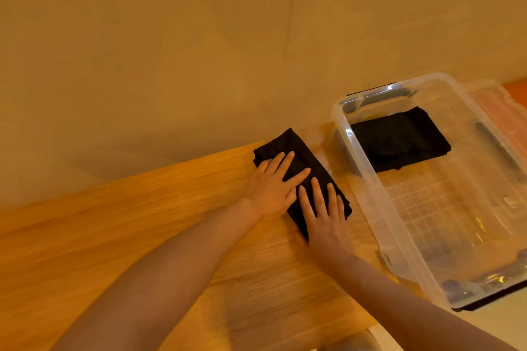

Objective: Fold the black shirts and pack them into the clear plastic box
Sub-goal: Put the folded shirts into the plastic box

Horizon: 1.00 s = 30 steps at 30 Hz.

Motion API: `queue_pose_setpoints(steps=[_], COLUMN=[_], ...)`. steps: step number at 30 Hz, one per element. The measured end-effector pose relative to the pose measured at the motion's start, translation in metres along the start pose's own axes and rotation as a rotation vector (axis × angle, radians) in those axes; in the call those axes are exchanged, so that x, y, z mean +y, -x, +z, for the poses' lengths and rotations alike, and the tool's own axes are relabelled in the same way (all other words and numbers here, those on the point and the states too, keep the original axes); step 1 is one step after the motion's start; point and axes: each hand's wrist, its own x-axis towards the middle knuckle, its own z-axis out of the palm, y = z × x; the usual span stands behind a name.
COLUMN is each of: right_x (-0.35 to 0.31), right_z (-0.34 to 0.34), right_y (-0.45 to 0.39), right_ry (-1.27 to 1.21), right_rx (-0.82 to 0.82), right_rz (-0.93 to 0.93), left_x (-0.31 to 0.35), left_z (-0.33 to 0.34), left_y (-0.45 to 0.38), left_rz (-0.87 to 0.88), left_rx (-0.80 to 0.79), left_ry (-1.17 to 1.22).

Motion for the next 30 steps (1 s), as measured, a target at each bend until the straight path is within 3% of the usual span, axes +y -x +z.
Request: queue_pose_setpoints(steps=[7, 10, 17, 20, 24, 26, 28, 30], right_x=[-0.022, -0.039, -0.067, -0.075, -0.079, -0.078, -0.075, -0.072], right_z=[0.002, 0.005, 0.0, -0.005, -0.011, -0.017, -0.027, -0.033], right_y=[0.021, 0.026, 0.003, -0.011, -0.012, -0.01, -0.002, 0.009], right_ry=[-0.055, -0.107, -0.083, -0.048, -0.051, -0.124, -0.25, -0.454], right_rx=[0.002, -0.043, -0.183, -0.187, -0.187, -0.205, -0.267, -0.225], right_rz=[-0.283, -0.437, -0.922, -1.048, -1.102, -1.085, -0.992, -0.764], left_x=[0.012, 0.018, 0.046, 0.059, 0.062, 0.056, 0.047, 0.035], left_z=[0.04, 0.058, 0.085, 0.09, 0.087, 0.088, 0.09, 0.094], left_y=[0.083, 0.122, 0.198, 0.213, 0.218, 0.223, 0.229, 0.238], left_rz=[-0.298, -0.511, -0.873, -0.958, -0.993, -0.969, -0.995, -1.097], left_rx=[0.083, 0.133, 0.119, 0.111, 0.142, 0.25, 0.407, 0.552], left_ry=[0.063, 0.127, 0.284, 0.323, 0.341, 0.333, 0.372, 0.453])
